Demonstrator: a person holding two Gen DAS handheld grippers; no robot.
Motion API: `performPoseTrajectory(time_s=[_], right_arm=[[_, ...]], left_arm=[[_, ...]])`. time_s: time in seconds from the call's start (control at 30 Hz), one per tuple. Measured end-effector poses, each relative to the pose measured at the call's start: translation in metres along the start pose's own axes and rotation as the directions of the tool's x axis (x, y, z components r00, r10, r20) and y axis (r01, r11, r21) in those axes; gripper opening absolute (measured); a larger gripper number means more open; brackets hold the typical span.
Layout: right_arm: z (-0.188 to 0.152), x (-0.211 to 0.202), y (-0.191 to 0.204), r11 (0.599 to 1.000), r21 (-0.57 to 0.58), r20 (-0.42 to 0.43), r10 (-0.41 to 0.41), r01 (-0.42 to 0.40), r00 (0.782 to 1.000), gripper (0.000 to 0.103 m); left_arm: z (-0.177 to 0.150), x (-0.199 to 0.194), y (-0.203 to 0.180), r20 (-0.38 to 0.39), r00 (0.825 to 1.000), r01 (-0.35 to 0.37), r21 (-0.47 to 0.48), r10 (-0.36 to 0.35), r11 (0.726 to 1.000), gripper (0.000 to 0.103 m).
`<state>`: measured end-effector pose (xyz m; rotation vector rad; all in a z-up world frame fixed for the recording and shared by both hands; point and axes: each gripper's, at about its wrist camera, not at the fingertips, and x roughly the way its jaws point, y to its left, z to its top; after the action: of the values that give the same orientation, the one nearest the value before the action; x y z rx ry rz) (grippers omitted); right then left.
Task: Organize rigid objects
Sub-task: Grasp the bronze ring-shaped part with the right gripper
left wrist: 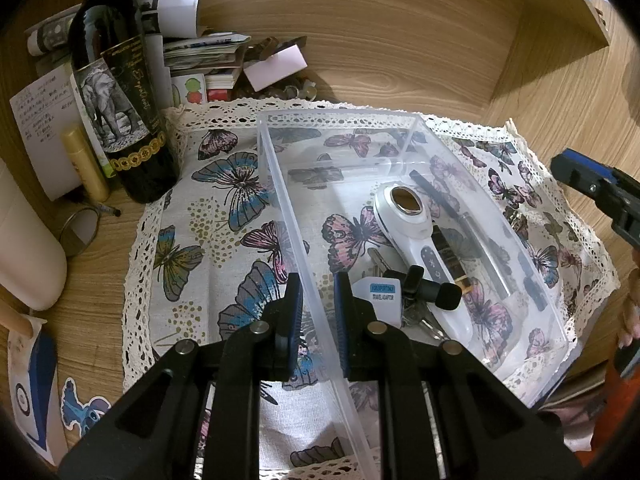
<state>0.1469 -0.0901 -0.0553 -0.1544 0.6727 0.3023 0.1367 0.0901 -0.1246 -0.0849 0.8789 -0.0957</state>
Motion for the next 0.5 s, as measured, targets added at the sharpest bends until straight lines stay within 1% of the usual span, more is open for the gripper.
performPoseTrajectory(time_s=[0.1, 0.27, 0.4, 0.5], right_arm=[[-0.007, 0.004, -0.019, 0.996, 0.024, -0.023, -0.083, 0.084, 0.996, 0.041], [-0.03, 0.024, -0.045, 0.986, 0.062, -0.117, -0.148, 0.156, 0.982, 0.042], [-0.05, 0.045, -0.058, 0.983, 0.085, -0.214, -0.139, 0.161, 0.967, 0.047], [-0.06, 0.058, -0.062, 0.983, 0.087, -0.261, -0.136, 0.163, 0.956, 0.047]], left_arm=[[0.0, 0.0, 0.0, 0.001, 1.0, 0.0, 0.0, 0.0, 1.0, 0.014], [0.0, 0.0, 0.0, 0.001, 1.0, 0.002, 0.0, -0.002, 1.0, 0.014], [0.0, 0.0, 0.0, 0.001, 1.0, 0.001, 0.0, -0.001, 1.0, 0.014], [0.0, 0.0, 0.0, 0.001, 1.0, 0.001, 0.001, -0.001, 1.0, 0.014]])
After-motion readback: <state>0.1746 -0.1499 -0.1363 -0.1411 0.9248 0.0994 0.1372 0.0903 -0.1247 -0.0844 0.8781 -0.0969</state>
